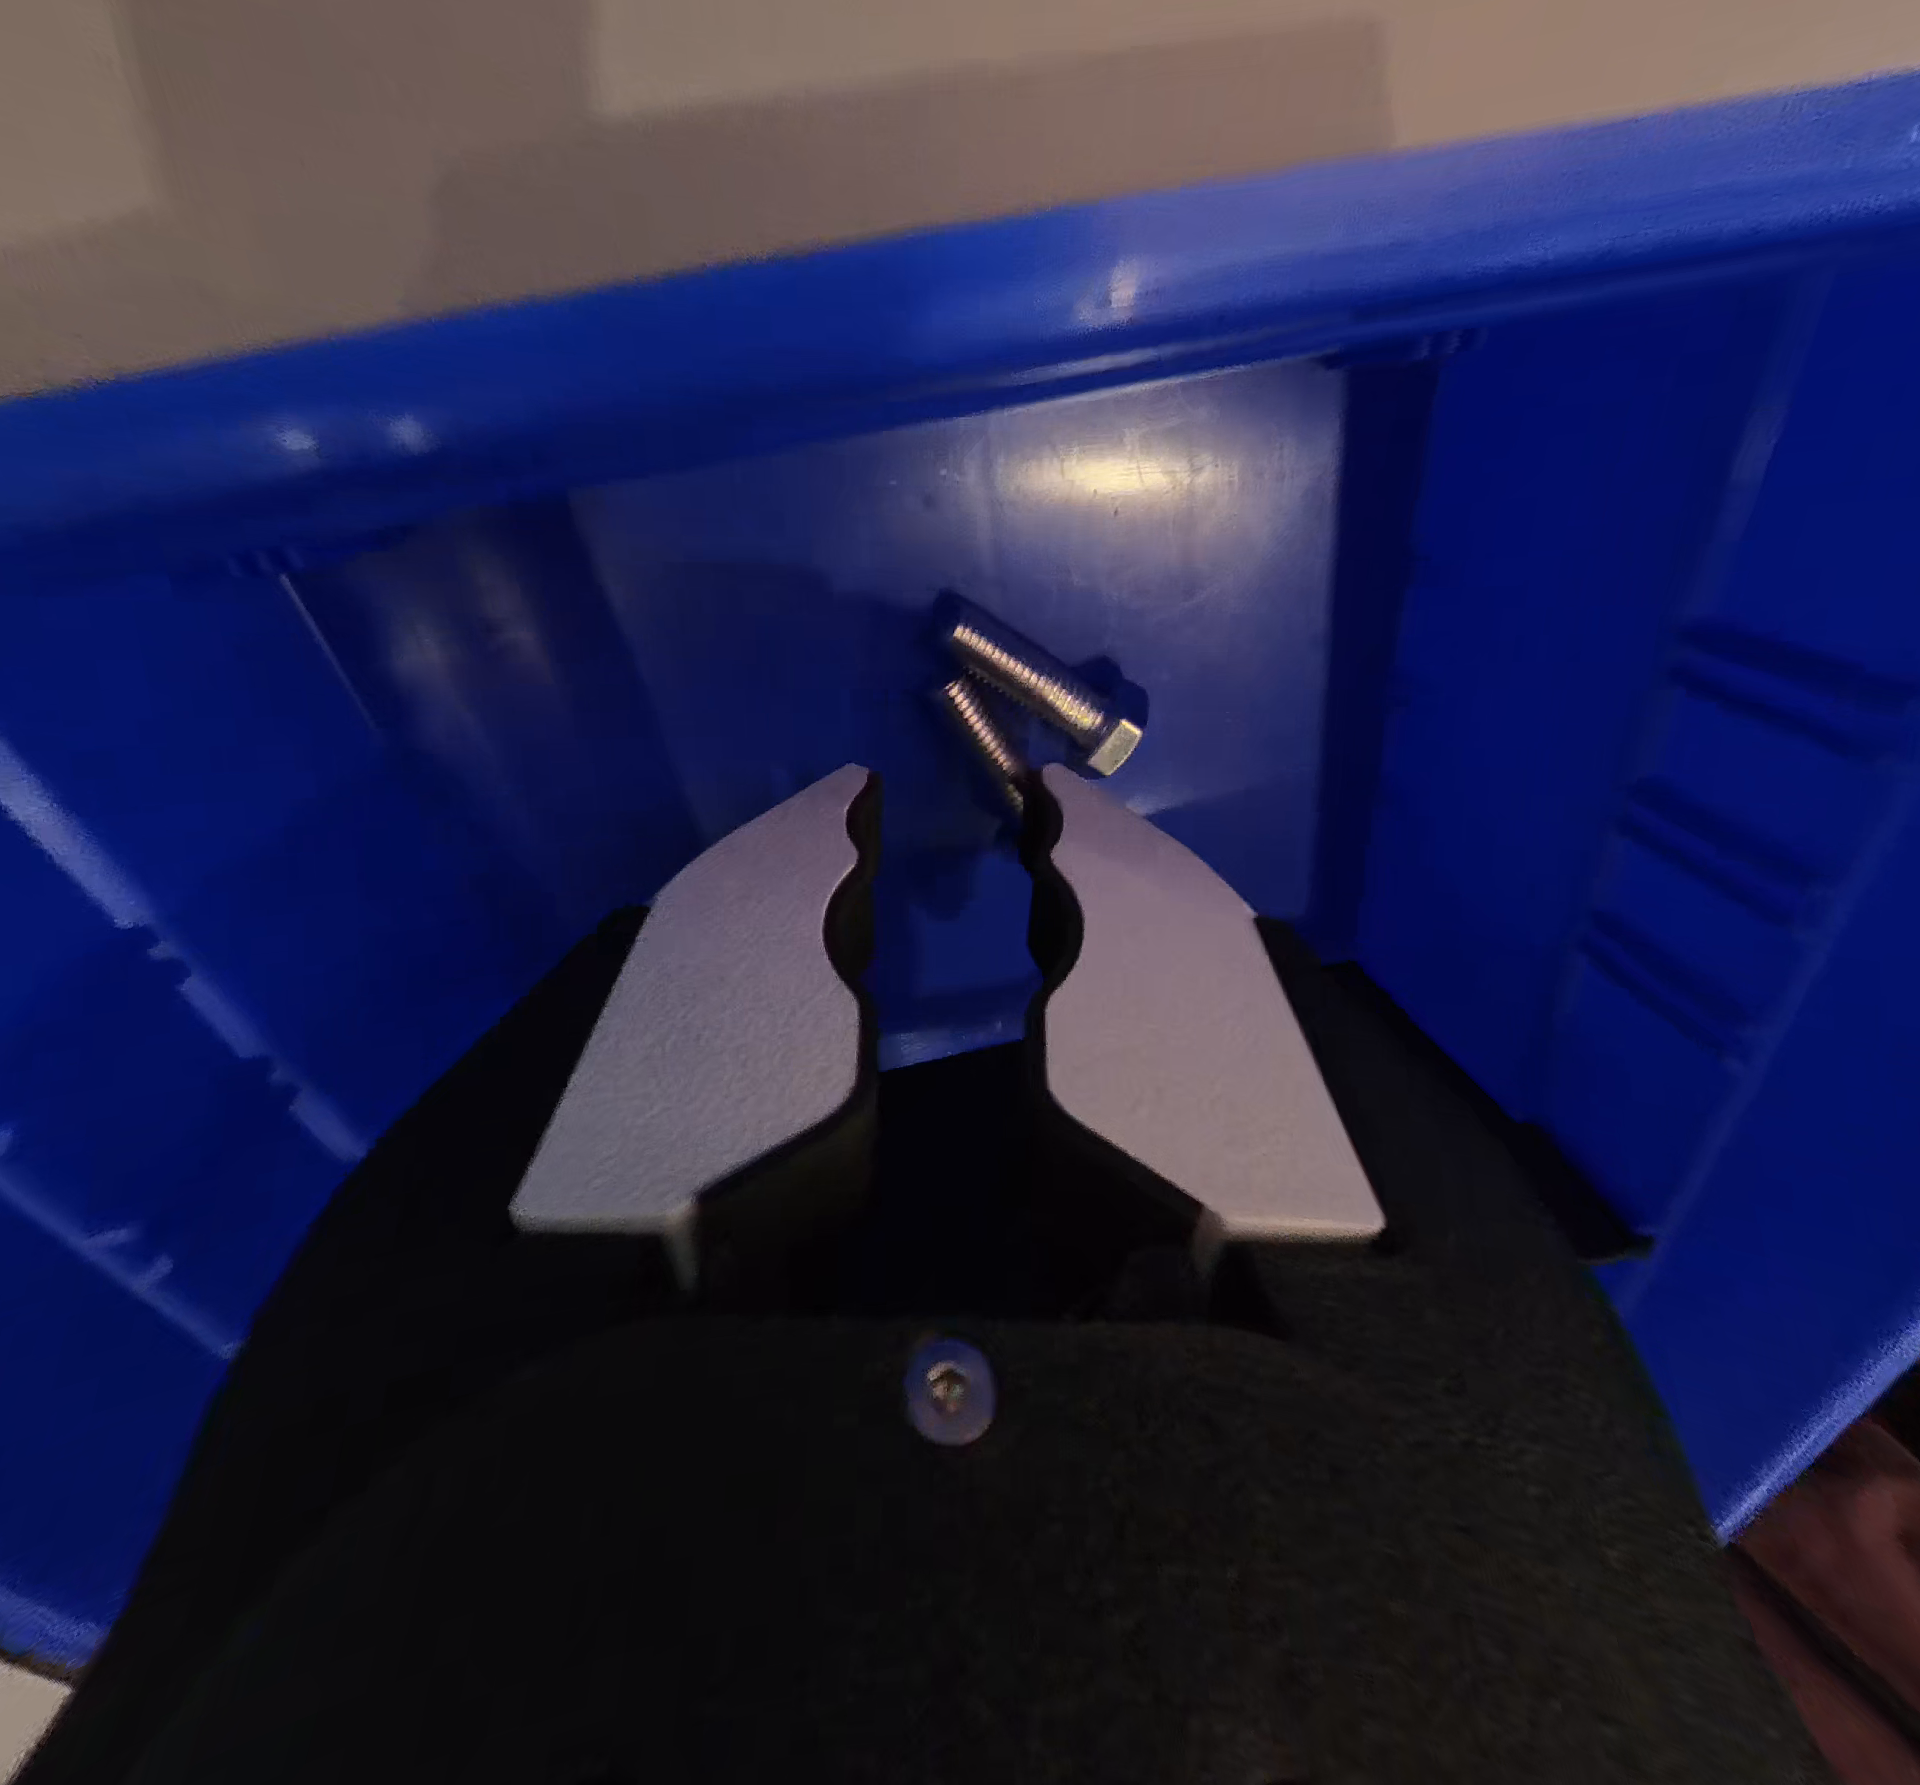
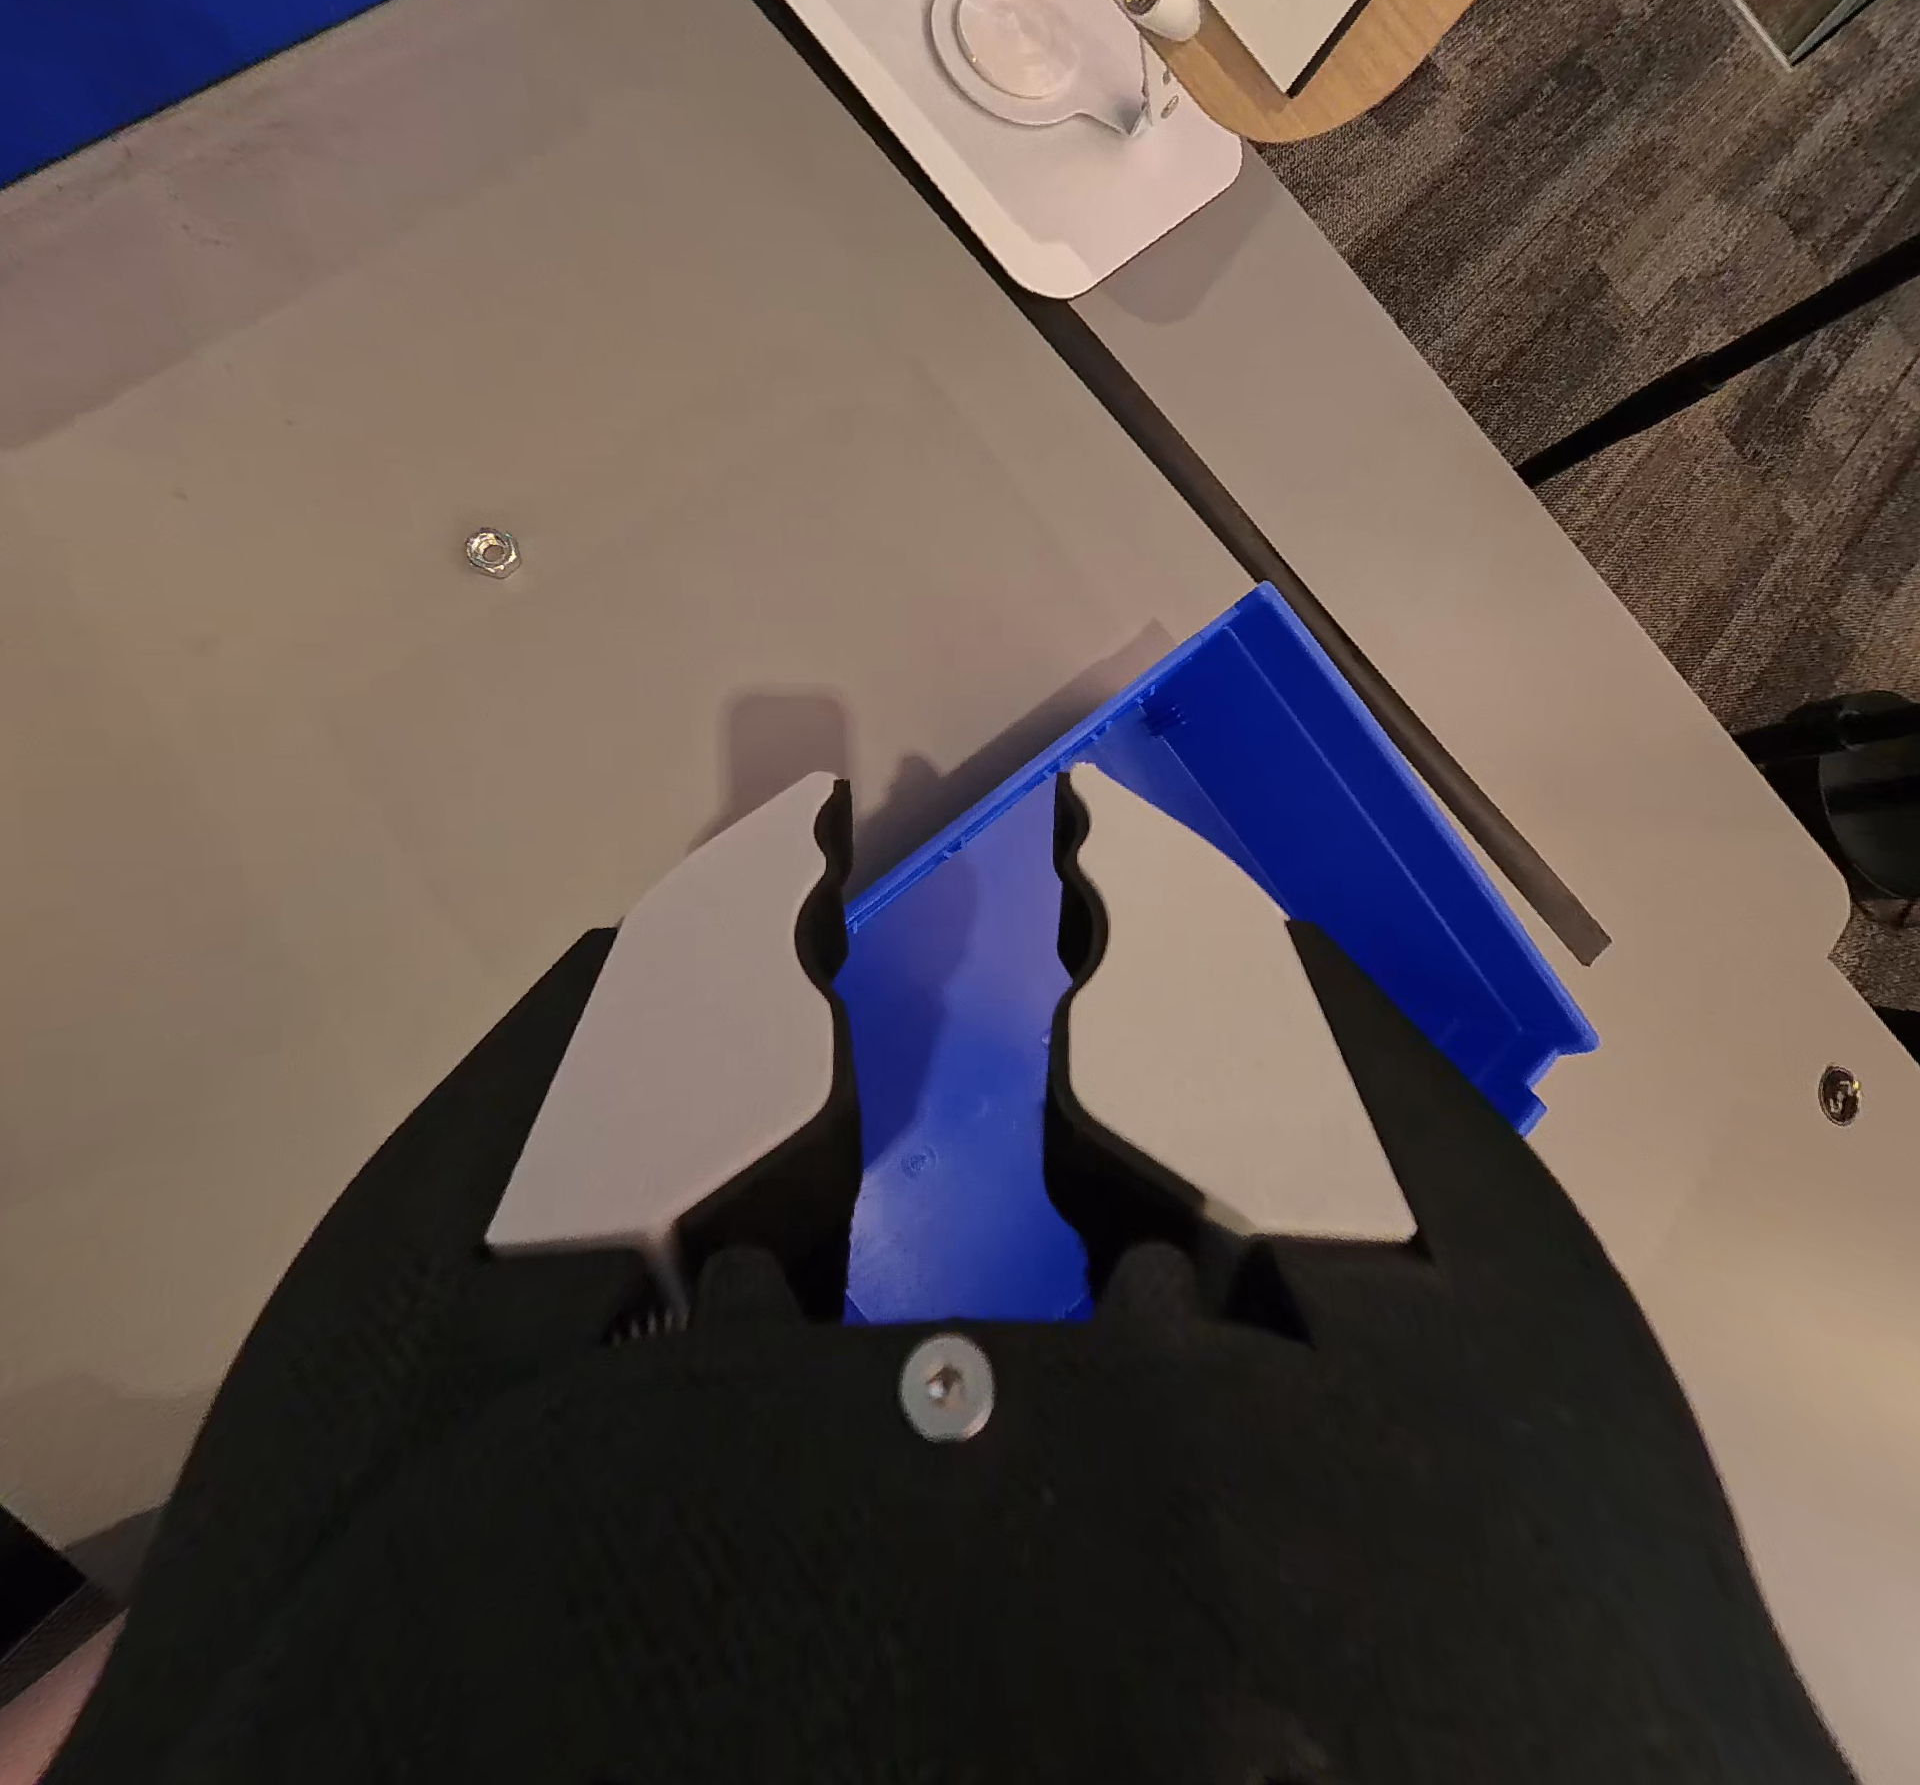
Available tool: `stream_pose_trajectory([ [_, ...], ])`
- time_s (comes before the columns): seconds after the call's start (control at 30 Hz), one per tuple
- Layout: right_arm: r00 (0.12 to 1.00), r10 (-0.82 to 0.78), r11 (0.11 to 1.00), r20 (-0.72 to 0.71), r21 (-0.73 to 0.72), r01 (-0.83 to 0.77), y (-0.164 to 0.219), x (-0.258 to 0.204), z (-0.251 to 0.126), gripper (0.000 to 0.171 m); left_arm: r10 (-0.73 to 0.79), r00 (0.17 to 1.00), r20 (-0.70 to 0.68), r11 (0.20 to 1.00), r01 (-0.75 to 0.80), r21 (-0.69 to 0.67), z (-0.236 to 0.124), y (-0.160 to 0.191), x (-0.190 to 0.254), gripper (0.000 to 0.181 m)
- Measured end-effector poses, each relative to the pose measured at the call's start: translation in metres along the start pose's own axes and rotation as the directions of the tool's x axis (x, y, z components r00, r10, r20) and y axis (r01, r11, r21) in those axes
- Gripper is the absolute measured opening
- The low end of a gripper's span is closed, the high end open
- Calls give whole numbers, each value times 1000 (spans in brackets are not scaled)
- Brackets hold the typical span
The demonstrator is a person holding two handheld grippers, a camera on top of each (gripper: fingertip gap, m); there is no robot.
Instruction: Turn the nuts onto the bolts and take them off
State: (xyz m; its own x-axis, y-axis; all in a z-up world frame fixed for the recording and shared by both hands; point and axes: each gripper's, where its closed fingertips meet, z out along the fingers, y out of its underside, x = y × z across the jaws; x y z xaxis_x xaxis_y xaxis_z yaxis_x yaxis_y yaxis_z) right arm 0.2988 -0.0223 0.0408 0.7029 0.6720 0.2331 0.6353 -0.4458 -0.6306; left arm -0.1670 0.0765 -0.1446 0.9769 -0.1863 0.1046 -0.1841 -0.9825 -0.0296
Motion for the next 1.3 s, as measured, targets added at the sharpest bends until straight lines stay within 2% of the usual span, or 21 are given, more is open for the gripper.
stream_pose_trajectory([
  [0.17,1000,-6,1000,-1,-6,6,1,-1,0,38,-20,1000,-12,1000,20,-4,3,-2,2,25],
  [0.23,1000,-7,1000,-1,-5,7,1,-1,0,38,-12,1000,19,999,12,-33,7,2,0,26],
  [0.4,1000,-10,1000,0,-8,10,1,-1,1,38,50,993,111,998,-44,-54,8,4,-8,16],
  [0.47,1000,-13,1000,0,-14,13,1,-1,3,38,73,979,189,997,-67,-38,4,2,-20,14],
  [0.57,1000,-23,1000,1,-21,23,-1,-2,6,38,97,958,271,991,-118,64,-17,-8,-33,10],
  [0.7,999,-37,999,3,-22,37,-5,-4,10,38,130,980,148,942,-169,289,-57,-19,-10,10],
  [0.77,999,-42,999,-4,-3,42,-11,-4,12,37,189,978,82,888,-206,410,-82,-21,12,10],
  [0.83,998,-55,997,11,55,54,-25,-9,14,37,303,953,-2,799,-253,546,-111,-19,51,10],
  [0.97,979,-144,933,142,350,86,-82,-45,10,34,620,778,-101,552,-342,761,-165,13,160,9],
  [1.07,915,-316,808,251,577,121,-118,-92,-3,33,792,608,-57,389,-430,815,-180,48,231,9],
  [1.17,838,-449,718,310,684,132,-128,-128,-15,33,878,477,40,263,-550,793,-177,71,280,9],
  [1.23,792,-492,704,362,700,117,-127,-144,-18,33,906,415,82,202,-594,778,-174,77,304,9],
  [1.3,793,-485,724,368,678,128,-125,-144,-8,31,920,379,100,168,-612,773,-171,79,320,9],
])
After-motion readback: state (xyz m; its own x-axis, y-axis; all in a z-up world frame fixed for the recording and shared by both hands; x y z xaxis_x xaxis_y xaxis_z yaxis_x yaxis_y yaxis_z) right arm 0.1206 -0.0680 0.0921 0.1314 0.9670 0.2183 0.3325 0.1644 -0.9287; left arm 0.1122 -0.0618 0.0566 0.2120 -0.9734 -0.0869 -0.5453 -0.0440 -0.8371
